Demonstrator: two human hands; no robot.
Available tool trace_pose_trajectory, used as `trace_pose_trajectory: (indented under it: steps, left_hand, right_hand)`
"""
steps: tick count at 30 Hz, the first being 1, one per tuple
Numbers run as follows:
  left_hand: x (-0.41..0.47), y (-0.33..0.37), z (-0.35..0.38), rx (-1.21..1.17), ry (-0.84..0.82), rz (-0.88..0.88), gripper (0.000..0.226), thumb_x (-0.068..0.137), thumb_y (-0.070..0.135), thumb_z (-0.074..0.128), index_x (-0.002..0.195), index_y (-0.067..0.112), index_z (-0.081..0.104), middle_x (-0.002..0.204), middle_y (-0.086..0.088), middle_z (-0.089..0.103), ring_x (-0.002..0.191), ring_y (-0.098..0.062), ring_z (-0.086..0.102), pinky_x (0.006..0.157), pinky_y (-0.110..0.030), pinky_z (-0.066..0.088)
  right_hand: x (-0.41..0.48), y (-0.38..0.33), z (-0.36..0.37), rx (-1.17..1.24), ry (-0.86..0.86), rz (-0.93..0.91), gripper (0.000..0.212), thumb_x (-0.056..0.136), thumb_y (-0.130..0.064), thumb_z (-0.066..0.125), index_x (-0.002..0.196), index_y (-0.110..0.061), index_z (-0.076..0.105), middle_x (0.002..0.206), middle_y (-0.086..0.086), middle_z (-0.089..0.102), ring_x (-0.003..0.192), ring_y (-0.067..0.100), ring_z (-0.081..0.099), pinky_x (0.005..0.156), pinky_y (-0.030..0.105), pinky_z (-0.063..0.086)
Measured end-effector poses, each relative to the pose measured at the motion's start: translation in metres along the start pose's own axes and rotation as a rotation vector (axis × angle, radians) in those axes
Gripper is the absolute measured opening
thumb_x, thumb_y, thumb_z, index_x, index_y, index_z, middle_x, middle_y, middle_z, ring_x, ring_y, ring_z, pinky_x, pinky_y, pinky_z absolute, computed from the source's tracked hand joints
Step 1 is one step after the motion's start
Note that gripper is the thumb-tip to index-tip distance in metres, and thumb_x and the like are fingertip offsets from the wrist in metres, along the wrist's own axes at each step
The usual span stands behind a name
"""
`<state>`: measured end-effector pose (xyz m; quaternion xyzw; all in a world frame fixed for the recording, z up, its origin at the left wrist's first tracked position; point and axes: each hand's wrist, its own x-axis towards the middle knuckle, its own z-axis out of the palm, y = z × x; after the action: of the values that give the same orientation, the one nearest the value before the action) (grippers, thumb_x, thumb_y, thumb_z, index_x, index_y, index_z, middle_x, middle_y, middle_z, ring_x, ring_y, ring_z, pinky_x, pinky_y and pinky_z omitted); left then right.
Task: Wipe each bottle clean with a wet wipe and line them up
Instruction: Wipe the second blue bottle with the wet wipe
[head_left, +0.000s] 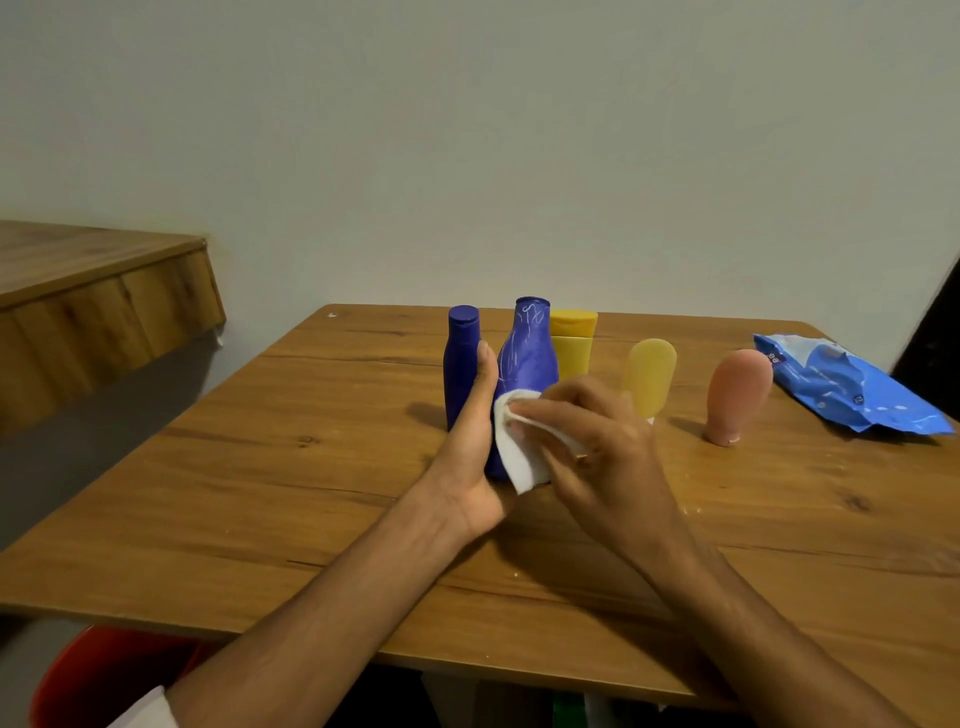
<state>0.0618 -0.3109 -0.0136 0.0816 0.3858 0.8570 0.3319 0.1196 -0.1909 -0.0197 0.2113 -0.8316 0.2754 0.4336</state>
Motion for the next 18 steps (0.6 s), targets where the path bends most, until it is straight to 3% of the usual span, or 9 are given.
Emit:
trace_pose_trajectory:
  steps: [3, 6, 9, 13, 18]
  left_hand:
    - [-0.001, 0.001, -0.003, -0.02, -0.038, -0.083, 0.09, 0.078, 0.078, 0.056, 0.134, 0.008, 0.057, 0.096, -0.008, 0.064, 0.084, -0.022, 0.064, 0.08, -0.035, 0.053]
    - [0.001, 0.002, -0.005, -0.071, -0.07, -0.118, 0.078, 0.078, 0.077, 0.055, 0.117, 0.01, 0.064, 0.095, -0.006, 0.066, 0.082, -0.021, 0.063, 0.076, -0.037, 0.055]
    - [0.0, 0.001, -0.004, -0.103, -0.079, -0.101, 0.075, 0.079, 0.073, 0.058, 0.115, 0.008, 0.063, 0.097, -0.008, 0.064, 0.085, -0.023, 0.061, 0.078, -0.038, 0.055]
    - [-0.001, -0.001, -0.001, -0.098, -0.06, -0.06, 0.071, 0.082, 0.069, 0.058, 0.119, 0.008, 0.062, 0.097, -0.009, 0.065, 0.085, -0.023, 0.063, 0.077, -0.036, 0.056]
    - [0.001, -0.013, -0.001, 0.077, 0.004, 0.076, 0.058, 0.086, 0.067, 0.051, 0.105, 0.014, 0.064, 0.085, -0.007, 0.067, 0.081, -0.02, 0.066, 0.07, -0.034, 0.054]
  right_hand:
    - [-0.001, -0.005, 0.001, -0.014, -0.106, -0.027, 0.023, 0.088, -0.03, 0.06, 0.104, -0.019, 0.073, 0.095, -0.005, 0.06, 0.085, 0.004, 0.048, 0.067, 0.032, 0.039]
    - [-0.003, -0.009, -0.002, 0.01, -0.184, -0.016, 0.025, 0.086, -0.035, 0.058, 0.103, -0.022, 0.072, 0.096, -0.007, 0.061, 0.089, -0.006, 0.04, 0.068, 0.027, 0.039]
    - [-0.003, -0.011, -0.002, -0.016, -0.207, -0.047, 0.023, 0.084, -0.035, 0.06, 0.1, -0.023, 0.072, 0.096, -0.009, 0.061, 0.09, -0.01, 0.038, 0.071, 0.026, 0.038]
    - [-0.002, -0.006, 0.0, -0.053, -0.137, -0.021, 0.026, 0.086, -0.038, 0.057, 0.101, -0.021, 0.07, 0.096, -0.005, 0.063, 0.088, 0.006, 0.05, 0.072, 0.023, 0.037]
    - [0.001, -0.003, -0.002, -0.08, 0.034, 0.038, 0.024, 0.087, -0.035, 0.058, 0.101, -0.019, 0.07, 0.094, -0.002, 0.062, 0.078, 0.025, 0.055, 0.063, 0.034, 0.044]
